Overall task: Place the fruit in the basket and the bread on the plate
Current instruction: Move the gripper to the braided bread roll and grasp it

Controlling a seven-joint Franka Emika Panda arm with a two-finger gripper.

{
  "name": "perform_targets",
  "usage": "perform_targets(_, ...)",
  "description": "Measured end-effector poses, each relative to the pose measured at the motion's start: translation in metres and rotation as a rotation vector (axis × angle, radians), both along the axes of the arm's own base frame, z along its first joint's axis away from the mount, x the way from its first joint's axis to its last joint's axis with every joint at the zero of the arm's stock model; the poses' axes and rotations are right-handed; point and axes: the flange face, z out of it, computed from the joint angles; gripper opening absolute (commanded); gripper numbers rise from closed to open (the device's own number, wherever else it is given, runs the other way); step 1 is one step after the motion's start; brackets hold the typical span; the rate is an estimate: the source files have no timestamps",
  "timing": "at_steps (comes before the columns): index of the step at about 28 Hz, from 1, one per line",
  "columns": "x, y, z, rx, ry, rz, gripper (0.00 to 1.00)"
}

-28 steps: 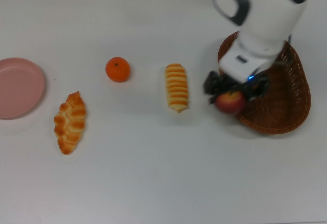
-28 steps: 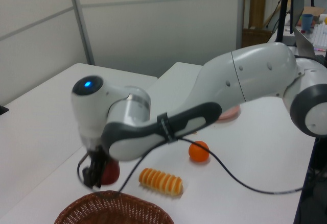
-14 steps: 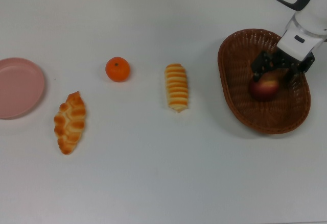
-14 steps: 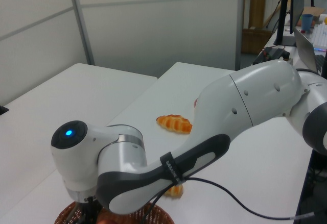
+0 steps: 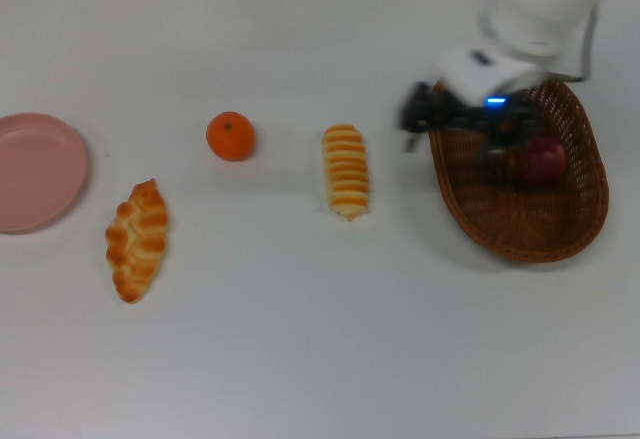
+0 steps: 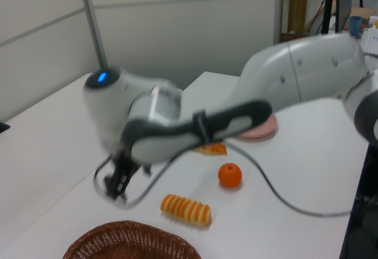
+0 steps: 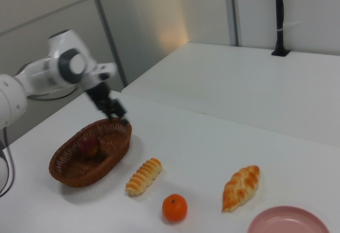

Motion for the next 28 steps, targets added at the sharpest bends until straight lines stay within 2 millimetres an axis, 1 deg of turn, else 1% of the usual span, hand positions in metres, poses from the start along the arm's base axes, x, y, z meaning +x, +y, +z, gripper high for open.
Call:
perform_targets(1, 0.008, -0.032, 0.007, 0.002, 0.008, -0.004, 1.00)
perform_targets(3, 0.016, -0.076, 0.012, 0.004, 0.021, -0.014, 1.00)
perform_targets(5, 0.024, -0.127, 0.014, 0.005, 0.038, -0.030, 1.00)
perform_targets(6, 0.029, -0.161, 0.013, 0.005, 0.051, -0.036, 1.00)
perform_targets(8, 0.034, -0.204, 0.010, 0.004, 0.067, -0.040, 1.00)
perform_targets(10, 0.037, -0.240, 0.007, 0.001, 0.081, -0.033, 1.00)
perform_targets(11, 0.038, -0.262, 0.004, 0.000, 0.088, -0.029, 1.00)
perform_targets(14, 0.039, -0.295, -0.003, -0.001, 0.089, -0.010, 1.00)
perform_targets(15, 0.040, -0.308, -0.008, -0.002, 0.083, 0.000, 1.00)
perform_targets(18, 0.042, -0.329, -0.023, 0.000, 0.071, 0.006, 1.00)
perform_targets(23, 0.049, -0.367, -0.068, 0.005, 0.055, -0.002, 1.00)
perform_targets(24, 0.053, -0.377, -0.082, 0.004, 0.047, -0.008, 1.00)
perform_targets(28, 0.059, -0.398, -0.111, -0.003, 0.029, -0.013, 1.00)
